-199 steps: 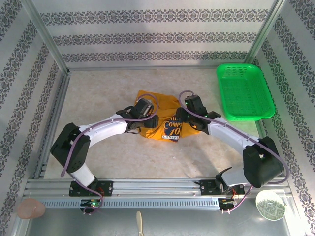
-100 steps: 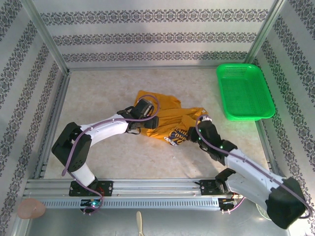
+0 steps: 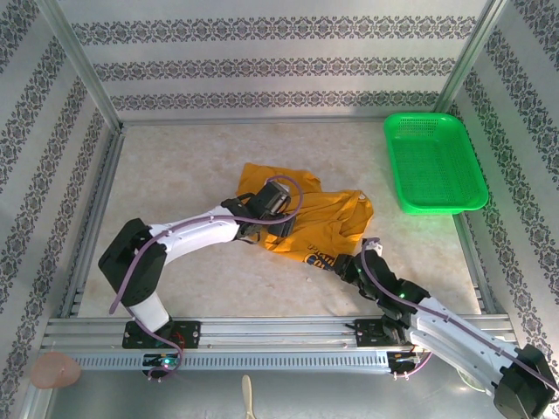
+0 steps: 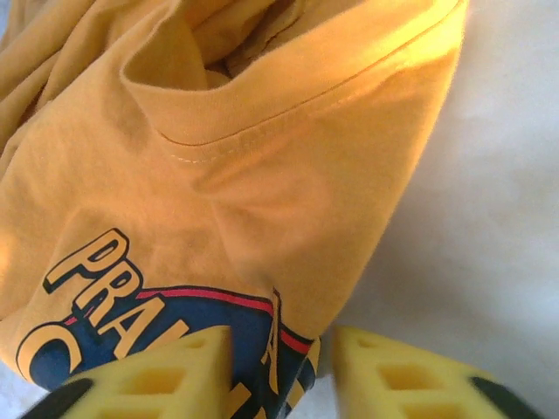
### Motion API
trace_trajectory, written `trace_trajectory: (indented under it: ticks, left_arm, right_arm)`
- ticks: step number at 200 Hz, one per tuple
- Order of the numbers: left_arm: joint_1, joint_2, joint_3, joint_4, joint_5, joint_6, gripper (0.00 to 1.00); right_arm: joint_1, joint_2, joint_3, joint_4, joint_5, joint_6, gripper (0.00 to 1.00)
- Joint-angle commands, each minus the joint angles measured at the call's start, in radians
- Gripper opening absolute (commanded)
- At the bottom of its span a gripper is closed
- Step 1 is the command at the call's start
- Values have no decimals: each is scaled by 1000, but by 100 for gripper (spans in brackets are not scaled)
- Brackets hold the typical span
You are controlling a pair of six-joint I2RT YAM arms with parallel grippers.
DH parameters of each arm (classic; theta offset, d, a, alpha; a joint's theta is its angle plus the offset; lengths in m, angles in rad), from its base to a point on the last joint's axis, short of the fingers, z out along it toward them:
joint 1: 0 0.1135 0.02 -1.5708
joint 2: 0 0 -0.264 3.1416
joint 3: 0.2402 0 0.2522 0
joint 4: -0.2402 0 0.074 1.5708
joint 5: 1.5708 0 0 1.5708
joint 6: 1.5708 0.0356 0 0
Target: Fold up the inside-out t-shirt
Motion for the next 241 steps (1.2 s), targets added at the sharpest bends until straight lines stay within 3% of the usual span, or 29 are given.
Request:
trace_trajectory:
  ticks: [1, 25, 46, 77, 103, 135, 180, 241]
  left_arm:
    - [-20, 47, 36, -51, -70, 48, 77]
    - [-24, 92, 66, -67, -125, 59, 77]
    - [-24, 125, 84, -71, -170, 63, 69]
    - [-24, 167, 118, -68, -182, 73, 37]
    - [-22, 173, 137, -64, -160, 82, 0]
    - [-18, 50, 108, -31, -134, 68, 0]
    - [20, -220, -62, 199, 57, -21, 0]
    - [24, -291, -105, 255, 146, -75, 0]
  right_arm:
    - [17, -47, 37, -105, 53, 13, 41]
    - [19, -96, 93, -183, 102, 6, 41]
    - [20, -95, 152, -202, 123, -22, 42]
    - [20, -4, 248, -157, 118, -98, 48]
    - [14, 127, 309, -57, 80, -179, 57]
    - [-43, 294, 358, 130, -88, -270, 71]
    - [-120, 493, 456, 277, -309, -361, 76]
    - [-111, 613, 524, 339, -369, -403, 78]
